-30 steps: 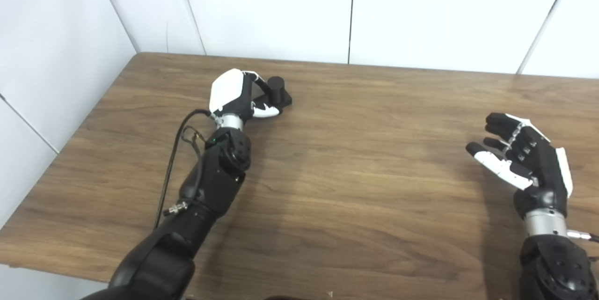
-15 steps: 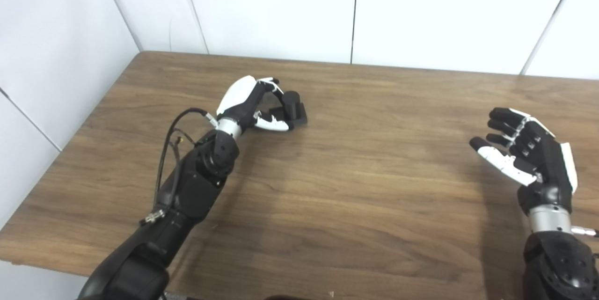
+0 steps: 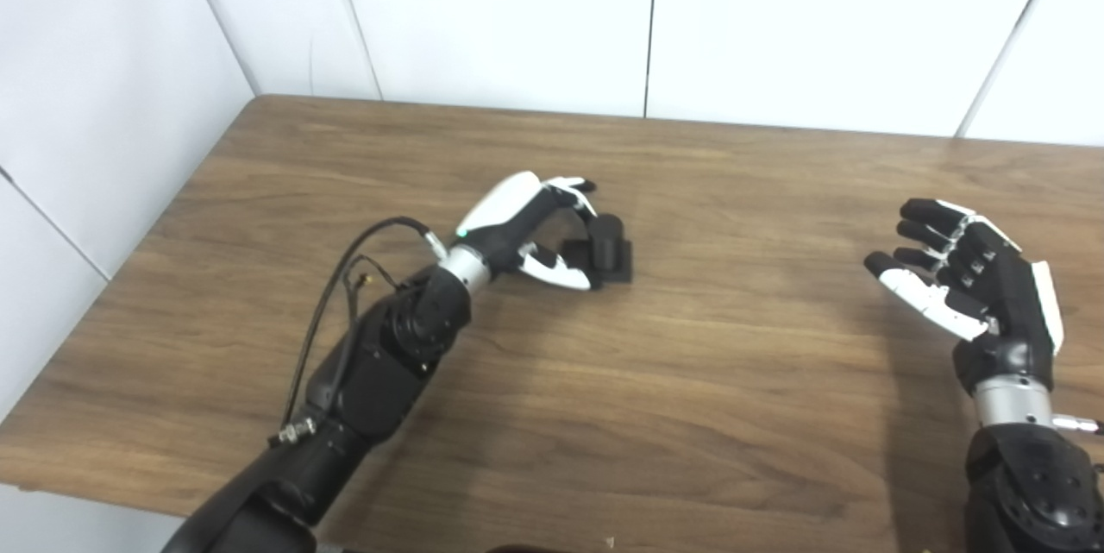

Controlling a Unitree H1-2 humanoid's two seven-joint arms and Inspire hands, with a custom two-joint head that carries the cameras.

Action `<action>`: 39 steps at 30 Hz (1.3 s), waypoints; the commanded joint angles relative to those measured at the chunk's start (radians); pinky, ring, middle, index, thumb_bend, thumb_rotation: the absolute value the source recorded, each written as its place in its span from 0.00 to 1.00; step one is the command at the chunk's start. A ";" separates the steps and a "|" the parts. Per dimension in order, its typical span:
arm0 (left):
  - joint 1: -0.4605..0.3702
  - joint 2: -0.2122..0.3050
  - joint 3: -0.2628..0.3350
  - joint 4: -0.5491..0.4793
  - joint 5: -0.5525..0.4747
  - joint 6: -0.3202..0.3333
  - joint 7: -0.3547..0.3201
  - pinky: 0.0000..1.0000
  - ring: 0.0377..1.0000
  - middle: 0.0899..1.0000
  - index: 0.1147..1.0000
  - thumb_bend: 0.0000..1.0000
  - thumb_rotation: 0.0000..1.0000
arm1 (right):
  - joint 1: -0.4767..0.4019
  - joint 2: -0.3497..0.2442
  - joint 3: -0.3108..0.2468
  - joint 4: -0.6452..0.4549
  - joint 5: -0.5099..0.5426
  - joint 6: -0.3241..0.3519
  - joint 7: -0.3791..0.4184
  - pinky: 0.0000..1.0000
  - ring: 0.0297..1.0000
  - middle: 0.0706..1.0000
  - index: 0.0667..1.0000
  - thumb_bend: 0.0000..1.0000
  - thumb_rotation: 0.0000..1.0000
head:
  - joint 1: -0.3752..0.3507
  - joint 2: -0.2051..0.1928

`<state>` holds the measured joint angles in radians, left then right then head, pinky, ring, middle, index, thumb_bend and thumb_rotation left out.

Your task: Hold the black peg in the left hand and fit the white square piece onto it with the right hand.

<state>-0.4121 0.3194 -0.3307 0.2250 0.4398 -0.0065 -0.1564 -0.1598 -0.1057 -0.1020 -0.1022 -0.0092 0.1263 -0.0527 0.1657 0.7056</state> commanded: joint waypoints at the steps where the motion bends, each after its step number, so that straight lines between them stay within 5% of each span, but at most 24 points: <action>1: -0.001 -0.004 -0.018 -0.037 0.021 -0.019 -0.016 0.91 0.96 0.92 0.43 0.52 0.08 | -0.042 -0.007 -0.001 -0.043 -0.003 -0.016 0.001 0.66 0.75 0.71 0.63 0.64 0.09 | -0.003 0.002; 27: 0.133 -0.116 -0.156 -0.145 0.087 -0.111 -0.042 0.88 0.96 0.92 0.43 0.52 0.08 | -0.041 -0.009 -0.012 -0.055 0.012 -0.010 0.002 0.68 0.76 0.72 0.63 0.64 0.10 | -0.058 0.019; 32: 0.145 -0.113 -0.162 -0.151 0.088 -0.121 -0.040 0.86 0.96 0.92 0.43 0.52 0.09 | -0.040 -0.004 -0.010 -0.066 0.007 0.005 -0.004 0.65 0.75 0.71 0.62 0.64 0.08 | -0.095 0.027; 39: 0.152 -0.086 -0.145 -0.152 0.071 -0.134 -0.053 0.86 0.95 0.91 0.43 0.52 0.08 | -0.052 0.007 -0.026 -0.083 0.020 0.036 -0.017 0.64 0.74 0.71 0.62 0.66 0.09 | -0.258 0.030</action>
<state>-0.2738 0.2043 -0.4666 0.0747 0.5021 -0.1380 -0.1650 -0.1630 -0.0911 -0.1186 -0.1405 0.0103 0.1747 -0.0614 -0.0901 0.7348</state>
